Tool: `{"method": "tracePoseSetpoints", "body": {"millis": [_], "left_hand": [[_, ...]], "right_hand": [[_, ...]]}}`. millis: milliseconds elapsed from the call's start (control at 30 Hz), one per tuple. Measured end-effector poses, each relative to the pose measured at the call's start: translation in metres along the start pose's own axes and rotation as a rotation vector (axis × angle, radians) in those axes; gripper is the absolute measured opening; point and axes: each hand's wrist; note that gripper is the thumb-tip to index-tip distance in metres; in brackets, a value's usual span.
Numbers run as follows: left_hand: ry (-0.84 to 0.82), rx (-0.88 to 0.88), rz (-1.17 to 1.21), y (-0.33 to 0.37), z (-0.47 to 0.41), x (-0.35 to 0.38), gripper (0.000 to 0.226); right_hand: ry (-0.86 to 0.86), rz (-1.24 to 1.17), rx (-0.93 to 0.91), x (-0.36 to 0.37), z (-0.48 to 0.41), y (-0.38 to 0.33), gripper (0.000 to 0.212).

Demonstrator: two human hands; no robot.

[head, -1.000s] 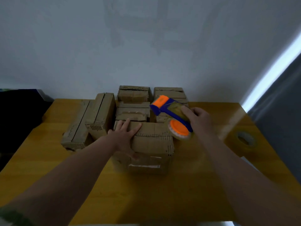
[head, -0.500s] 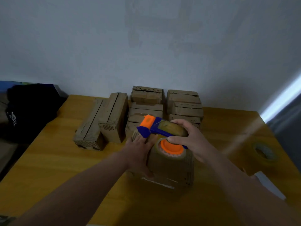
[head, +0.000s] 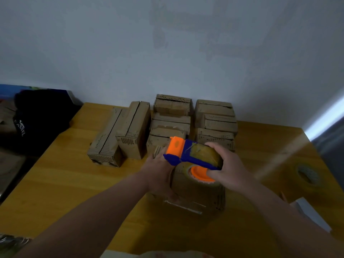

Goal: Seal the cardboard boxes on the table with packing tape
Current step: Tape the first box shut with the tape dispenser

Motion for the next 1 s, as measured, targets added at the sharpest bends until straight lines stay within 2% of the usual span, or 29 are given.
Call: {"method": "tracePoseSetpoints", "body": {"millis": [100,167,233,300,333,400,433,500,567,600,700,933,1000], "left_hand": [[0.031,0.033,0.023,-0.001,0.004,0.001,0.118],[0.018,0.027,0.080,-0.005,0.008,0.001,0.111],[0.065,-0.034,0.219,-0.011,0.013,-0.002,0.080],[0.239,-0.151,0.276,-0.019,0.016,-0.002,0.043],[0.326,-0.249,0.332,-0.020,0.017,-0.005,0.033],[0.389,-0.467,0.638,-0.019,0.021,-0.017,0.026],[0.348,-0.544,0.860,-0.016,0.023,-0.025,0.029],[0.154,-0.599,1.247,-0.011,0.025,-0.038,0.037],[0.010,-0.596,1.420,-0.007,0.025,-0.044,0.032],[-0.006,-0.593,1.460,-0.006,0.025,-0.045,0.024],[0.033,-0.621,1.460,-0.007,0.021,-0.047,0.009],[0.197,-0.651,1.166,-0.021,0.022,-0.036,0.014],[0.273,-0.689,1.098,-0.040,0.029,-0.026,0.020]], "right_hand": [[0.019,0.017,-0.016,0.003,0.003,0.004,0.066],[0.017,0.021,-0.016,0.004,0.005,0.006,0.065],[0.016,0.017,-0.010,0.003,0.006,0.008,0.064],[0.020,0.002,-0.002,0.001,0.007,0.010,0.062],[0.020,0.002,0.001,0.001,0.007,0.010,0.061],[0.017,0.000,0.006,0.000,0.007,0.011,0.061],[0.014,-0.004,0.008,0.001,0.007,0.010,0.062],[0.009,-0.006,0.006,0.001,0.008,0.011,0.062],[0.006,0.000,0.008,0.001,0.008,0.012,0.063],[0.006,0.006,0.009,0.001,0.008,0.011,0.063],[0.000,0.026,-0.006,0.002,0.007,0.006,0.065],[-0.112,0.158,-0.033,0.000,0.001,-0.014,0.069],[-0.096,0.224,-0.030,-0.008,0.002,-0.016,0.070]]}}
Point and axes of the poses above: each hand's wrist, its own z-axis away from the middle knuckle, its own x-axis out of the palm, y = z × x, and after that the axes turned 12 degrees about -z, right-handed
